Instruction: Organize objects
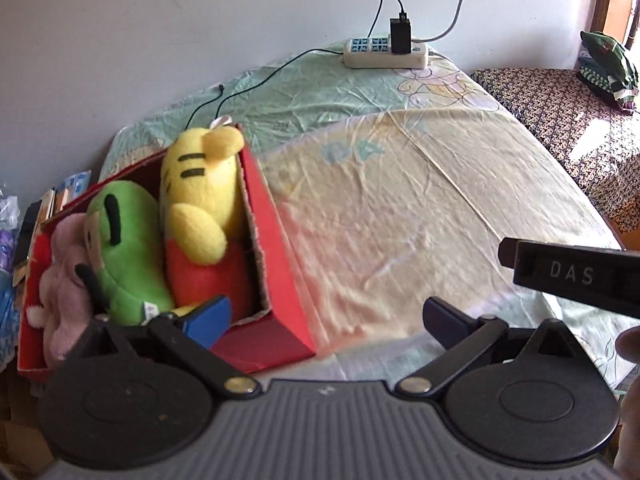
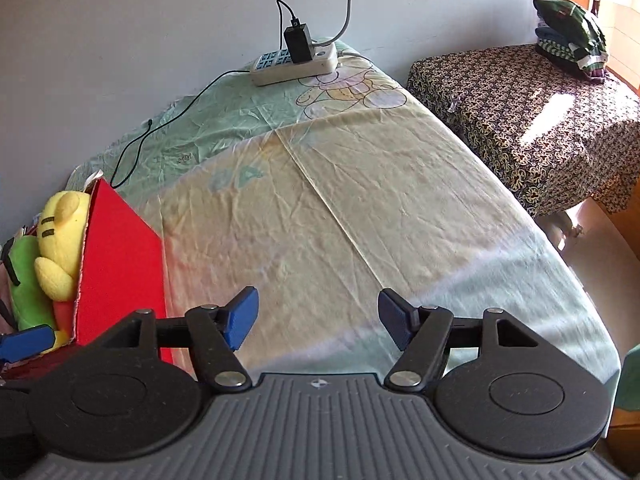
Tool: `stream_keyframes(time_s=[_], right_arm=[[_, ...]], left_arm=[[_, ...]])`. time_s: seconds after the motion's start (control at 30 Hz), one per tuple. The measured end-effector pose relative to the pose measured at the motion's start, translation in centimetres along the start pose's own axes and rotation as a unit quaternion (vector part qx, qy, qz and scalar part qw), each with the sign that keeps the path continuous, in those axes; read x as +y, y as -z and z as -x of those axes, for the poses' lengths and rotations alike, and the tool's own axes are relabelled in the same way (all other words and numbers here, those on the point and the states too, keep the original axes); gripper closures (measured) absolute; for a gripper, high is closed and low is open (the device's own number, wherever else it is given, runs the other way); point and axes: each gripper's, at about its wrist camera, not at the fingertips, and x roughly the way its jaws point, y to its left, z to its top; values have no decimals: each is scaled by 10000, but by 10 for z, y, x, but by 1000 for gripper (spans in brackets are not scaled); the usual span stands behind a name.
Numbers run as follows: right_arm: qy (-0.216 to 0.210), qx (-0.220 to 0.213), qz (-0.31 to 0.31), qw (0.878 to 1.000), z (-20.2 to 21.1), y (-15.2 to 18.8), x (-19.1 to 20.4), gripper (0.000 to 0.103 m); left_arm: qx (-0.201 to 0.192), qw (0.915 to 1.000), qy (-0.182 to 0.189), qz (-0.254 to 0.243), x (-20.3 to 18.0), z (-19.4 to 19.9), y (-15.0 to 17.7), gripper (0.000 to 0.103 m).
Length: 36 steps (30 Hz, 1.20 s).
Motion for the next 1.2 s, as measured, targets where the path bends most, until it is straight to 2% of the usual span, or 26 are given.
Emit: stream_keyframes(time_s=[0.17,0.27,0.37,0.6,0.7,0.87,1.2], right_arm=[[-109,281,336,9990,-14,-9,-11,31],[-245,382,440,9980,-20,-14,-17,31],[-383,452,516,9969,-24,-16,-22,31],[-590,709,534,9943,-36,-11,-28,30],[-595,780,546,9937,-38,-8,-25,31],[-574,684,657,9938,-30,-5,-11,31],[-567,334,886,9939,2,-7,36,31]], left_arm=[[119,9991,-368,181,-21,-8,-7,1],[203,9986,-311,376,-26,-6,-9,1],[228,9975,-501,451,-33,-5,-8,1],[502,9943,-685,650,-35,-9,3,1],[571,9926,-774,746,-27,-8,9,1],[430,9913,-887,867,-6,4,11,1],[157,9870,-1001,1244,64,29,15,1]])
